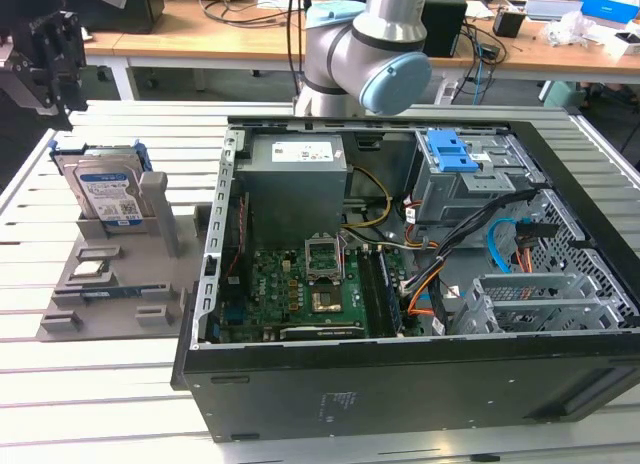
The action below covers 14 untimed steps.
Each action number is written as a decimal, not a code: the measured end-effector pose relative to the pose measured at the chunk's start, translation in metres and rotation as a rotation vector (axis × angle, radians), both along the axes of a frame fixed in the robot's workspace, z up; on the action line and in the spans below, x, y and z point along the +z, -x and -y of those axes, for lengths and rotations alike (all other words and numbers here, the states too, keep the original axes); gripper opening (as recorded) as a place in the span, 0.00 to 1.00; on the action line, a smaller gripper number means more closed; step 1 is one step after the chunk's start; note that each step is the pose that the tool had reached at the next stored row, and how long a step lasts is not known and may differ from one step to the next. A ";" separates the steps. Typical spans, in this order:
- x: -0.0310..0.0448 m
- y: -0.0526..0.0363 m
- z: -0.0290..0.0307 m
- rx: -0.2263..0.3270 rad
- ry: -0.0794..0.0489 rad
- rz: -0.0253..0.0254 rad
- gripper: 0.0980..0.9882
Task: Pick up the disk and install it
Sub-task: 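Pick up the disk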
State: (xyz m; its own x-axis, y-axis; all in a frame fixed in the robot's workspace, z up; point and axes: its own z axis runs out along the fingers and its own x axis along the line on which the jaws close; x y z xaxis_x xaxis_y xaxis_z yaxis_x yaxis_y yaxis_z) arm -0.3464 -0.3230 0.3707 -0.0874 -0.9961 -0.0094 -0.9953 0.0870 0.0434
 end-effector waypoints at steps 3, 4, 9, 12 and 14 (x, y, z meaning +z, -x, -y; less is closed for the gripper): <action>-0.0034 -0.0008 0.0000 0.001 0.000 0.0000 0.43; -0.0045 -0.0011 0.0000 0.001 0.000 0.0000 0.43; -0.0425 -0.0011 0.0002 0.061 0.000 -0.0001 0.43; -0.0627 -0.0010 0.0002 0.086 0.000 -0.0001 0.43; -0.0711 -0.0010 0.0002 0.091 0.000 0.0001 0.43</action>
State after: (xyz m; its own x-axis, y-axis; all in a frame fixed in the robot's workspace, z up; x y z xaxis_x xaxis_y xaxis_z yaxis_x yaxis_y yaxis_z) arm -0.3453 -0.3232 0.2996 0.0031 -1.0000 -0.0093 -0.9991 -0.0035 0.0433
